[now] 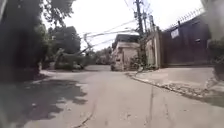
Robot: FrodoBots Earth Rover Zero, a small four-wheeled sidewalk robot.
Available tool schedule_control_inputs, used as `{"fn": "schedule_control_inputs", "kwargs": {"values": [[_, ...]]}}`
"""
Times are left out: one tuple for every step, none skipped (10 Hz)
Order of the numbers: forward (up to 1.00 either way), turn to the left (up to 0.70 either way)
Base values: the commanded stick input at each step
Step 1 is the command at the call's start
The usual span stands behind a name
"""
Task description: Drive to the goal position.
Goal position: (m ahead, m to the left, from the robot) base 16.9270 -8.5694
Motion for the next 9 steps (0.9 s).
{"fn": "schedule_control_inputs", "kwargs": {"values": [[0.85, 0.03], [0.85, 0.03], [0.85, 0.03], [0.85, 0.03], [0.85, 0.03], [0.85, 0.03], [0.85, 0.03], [0.85, 0.03], [0.85, 0.03]]}}
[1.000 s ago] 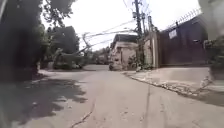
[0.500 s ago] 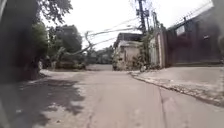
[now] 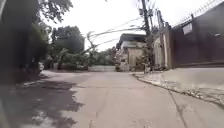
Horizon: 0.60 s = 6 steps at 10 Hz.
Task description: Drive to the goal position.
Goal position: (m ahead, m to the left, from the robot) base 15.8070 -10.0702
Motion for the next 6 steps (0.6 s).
{"fn": "schedule_control_inputs", "kwargs": {"values": [[0.85, 0.03], [0.85, 0.03], [0.85, 0.03], [0.85, 0.03], [0.85, -0.02], [0.85, -0.31]]}}
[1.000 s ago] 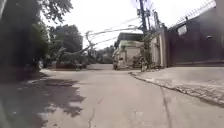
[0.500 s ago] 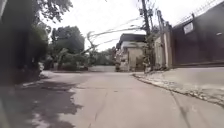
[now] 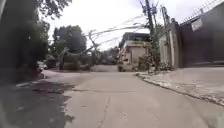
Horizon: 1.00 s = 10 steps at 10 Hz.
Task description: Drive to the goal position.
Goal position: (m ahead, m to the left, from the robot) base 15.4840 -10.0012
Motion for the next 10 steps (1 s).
{"fn": "schedule_control_inputs", "kwargs": {"values": [[0.85, -0.31], [0.85, -0.28], [0.85, 0.03], [0.85, 0.03], [0.85, 0.03], [0.85, -0.02], [0.85, -0.24], [0.85, -0.25], [0.85, -0.25], [0.85, -0.23]]}}
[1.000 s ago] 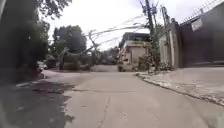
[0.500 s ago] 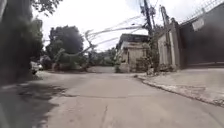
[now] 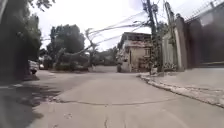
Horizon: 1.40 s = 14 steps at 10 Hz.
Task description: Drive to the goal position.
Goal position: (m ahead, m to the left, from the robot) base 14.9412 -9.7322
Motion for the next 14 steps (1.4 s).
{"fn": "schedule_control_inputs", "kwargs": {"values": [[0.85, 0.03], [0.85, 0.03], [0.85, 0.03], [0.85, 0.03], [0.85, 0.03], [0.85, -0.27], [0.85, -0.31], [0.85, -0.31], [0.85, -0.31], [0.85, -0.31], [0.85, -0.31], [0.85, -0.01], [0.85, 0.03], [0.85, 0.03]]}}
